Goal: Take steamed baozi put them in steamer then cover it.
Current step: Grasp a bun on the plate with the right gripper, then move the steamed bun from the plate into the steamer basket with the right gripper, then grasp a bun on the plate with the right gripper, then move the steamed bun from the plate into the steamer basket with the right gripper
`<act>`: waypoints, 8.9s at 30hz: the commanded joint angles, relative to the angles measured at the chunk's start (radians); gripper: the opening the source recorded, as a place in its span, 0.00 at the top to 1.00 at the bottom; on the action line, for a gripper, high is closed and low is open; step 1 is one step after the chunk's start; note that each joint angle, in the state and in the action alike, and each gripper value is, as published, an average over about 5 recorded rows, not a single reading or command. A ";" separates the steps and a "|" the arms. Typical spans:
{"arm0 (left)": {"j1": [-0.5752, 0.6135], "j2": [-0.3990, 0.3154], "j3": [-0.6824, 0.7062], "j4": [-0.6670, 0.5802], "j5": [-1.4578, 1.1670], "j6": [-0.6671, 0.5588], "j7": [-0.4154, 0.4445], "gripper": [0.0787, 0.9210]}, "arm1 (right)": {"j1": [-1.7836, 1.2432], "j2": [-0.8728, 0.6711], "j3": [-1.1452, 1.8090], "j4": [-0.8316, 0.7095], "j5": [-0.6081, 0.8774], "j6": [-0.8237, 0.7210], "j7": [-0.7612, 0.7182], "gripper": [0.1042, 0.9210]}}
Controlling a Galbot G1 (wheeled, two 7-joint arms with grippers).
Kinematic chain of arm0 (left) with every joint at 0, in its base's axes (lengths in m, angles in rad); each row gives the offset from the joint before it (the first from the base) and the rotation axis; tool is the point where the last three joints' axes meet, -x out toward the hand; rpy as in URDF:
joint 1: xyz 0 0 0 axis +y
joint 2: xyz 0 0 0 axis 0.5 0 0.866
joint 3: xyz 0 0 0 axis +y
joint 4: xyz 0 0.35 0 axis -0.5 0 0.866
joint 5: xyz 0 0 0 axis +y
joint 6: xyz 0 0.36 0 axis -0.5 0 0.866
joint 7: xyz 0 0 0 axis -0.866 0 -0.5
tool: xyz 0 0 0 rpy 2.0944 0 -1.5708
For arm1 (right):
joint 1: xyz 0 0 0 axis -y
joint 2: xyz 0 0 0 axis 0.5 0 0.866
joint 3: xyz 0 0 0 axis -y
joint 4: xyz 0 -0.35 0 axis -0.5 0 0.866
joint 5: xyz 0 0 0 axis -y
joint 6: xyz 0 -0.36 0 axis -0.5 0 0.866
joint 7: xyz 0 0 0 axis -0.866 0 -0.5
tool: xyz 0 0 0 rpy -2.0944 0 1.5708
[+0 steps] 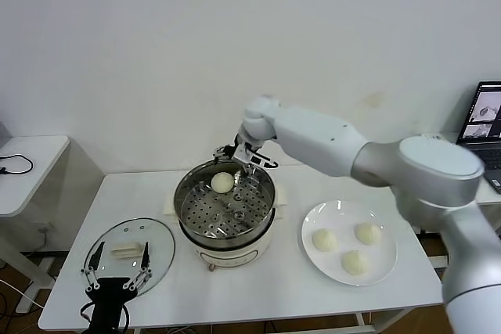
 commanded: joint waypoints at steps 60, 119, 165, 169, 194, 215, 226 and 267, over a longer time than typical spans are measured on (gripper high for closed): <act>-0.025 0.028 0.019 0.001 0.028 0.102 0.001 0.12 | -0.587 -0.522 0.277 0.306 -0.059 -0.553 -0.006 0.14; -0.056 0.031 -0.016 -0.016 -0.011 0.117 -0.005 0.12 | 0.049 0.100 -0.034 0.140 0.543 -0.804 0.022 0.36; -0.079 0.032 0.007 -0.043 -0.013 0.131 -0.003 0.12 | 0.157 -0.050 -0.036 0.211 0.415 -0.692 -0.187 0.12; -0.082 0.035 0.020 -0.038 -0.010 0.132 -0.002 0.12 | 0.194 -0.247 -0.057 0.347 0.392 -0.657 -0.216 0.12; -0.085 0.034 0.072 0.017 0.040 0.131 -0.002 0.12 | -0.539 -0.949 0.339 0.655 -0.037 -0.542 -0.231 0.12; -0.072 0.019 0.059 0.013 0.049 0.128 -0.003 0.12 | -0.663 -0.838 0.364 0.561 -0.112 -0.553 -0.152 0.12; -0.077 0.021 0.053 0.013 0.048 0.129 -0.002 0.12 | -0.671 -0.766 0.362 0.501 -0.116 -0.563 -0.125 0.12; -0.105 0.033 0.059 0.020 0.033 0.130 -0.004 0.12 | -0.107 -0.729 0.254 0.445 0.136 -0.555 -0.259 0.39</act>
